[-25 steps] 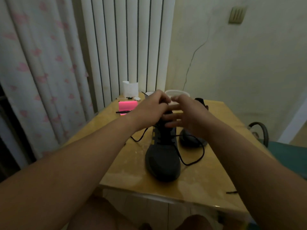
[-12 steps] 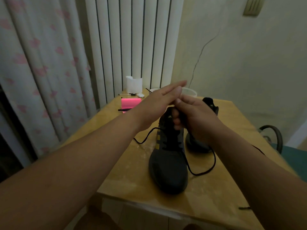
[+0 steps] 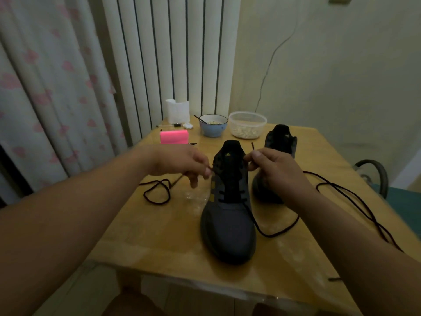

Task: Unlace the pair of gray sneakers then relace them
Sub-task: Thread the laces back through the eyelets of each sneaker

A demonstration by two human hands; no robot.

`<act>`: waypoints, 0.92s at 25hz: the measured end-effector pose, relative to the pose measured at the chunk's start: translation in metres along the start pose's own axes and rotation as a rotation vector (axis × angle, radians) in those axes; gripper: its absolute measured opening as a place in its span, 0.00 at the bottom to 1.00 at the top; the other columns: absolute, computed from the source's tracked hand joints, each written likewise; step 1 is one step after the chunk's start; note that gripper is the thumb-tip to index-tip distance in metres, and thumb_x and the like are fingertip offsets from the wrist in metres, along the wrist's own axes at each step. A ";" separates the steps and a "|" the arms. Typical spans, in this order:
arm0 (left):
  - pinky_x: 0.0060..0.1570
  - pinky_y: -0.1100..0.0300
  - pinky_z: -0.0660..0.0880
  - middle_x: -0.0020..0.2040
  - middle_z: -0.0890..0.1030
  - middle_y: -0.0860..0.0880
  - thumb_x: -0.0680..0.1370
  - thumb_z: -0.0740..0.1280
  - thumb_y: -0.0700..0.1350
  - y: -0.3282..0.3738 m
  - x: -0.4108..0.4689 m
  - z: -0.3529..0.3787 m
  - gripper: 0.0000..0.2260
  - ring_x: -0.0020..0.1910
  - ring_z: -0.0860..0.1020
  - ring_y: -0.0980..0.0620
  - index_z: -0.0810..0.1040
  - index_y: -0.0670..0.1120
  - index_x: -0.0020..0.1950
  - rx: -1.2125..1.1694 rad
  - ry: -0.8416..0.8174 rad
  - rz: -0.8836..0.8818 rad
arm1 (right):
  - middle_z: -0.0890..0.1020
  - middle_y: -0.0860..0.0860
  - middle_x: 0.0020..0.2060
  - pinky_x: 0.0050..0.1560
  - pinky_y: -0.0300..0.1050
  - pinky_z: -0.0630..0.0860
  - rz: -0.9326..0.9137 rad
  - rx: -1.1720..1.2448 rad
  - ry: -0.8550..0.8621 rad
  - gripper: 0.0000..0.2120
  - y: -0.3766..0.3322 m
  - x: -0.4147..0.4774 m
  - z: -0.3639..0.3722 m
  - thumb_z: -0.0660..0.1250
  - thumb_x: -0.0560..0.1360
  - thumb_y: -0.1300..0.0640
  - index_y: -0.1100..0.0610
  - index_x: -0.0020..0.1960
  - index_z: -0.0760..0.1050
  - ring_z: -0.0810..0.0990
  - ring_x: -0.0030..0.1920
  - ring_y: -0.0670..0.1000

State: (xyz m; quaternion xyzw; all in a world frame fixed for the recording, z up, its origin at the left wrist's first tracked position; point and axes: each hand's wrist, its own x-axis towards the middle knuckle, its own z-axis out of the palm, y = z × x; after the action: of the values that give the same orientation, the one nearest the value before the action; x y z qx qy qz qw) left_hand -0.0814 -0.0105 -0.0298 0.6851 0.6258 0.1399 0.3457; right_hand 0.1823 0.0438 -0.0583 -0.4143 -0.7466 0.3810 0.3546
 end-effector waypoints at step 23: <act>0.37 0.56 0.71 0.44 0.78 0.50 0.77 0.73 0.63 0.004 0.000 0.109 0.21 0.40 0.76 0.52 0.72 0.47 0.51 -0.356 0.510 -0.098 | 0.84 0.42 0.44 0.46 0.40 0.79 -0.149 0.001 0.053 0.02 0.003 -0.016 0.032 0.70 0.81 0.52 0.48 0.51 0.82 0.82 0.46 0.40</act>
State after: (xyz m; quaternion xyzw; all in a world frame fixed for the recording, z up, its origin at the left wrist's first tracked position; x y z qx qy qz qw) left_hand -0.0101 -0.0427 -0.1062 0.5255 0.6902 0.3978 0.2987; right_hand 0.1628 0.0223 -0.0788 -0.3672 -0.7656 0.3428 0.4019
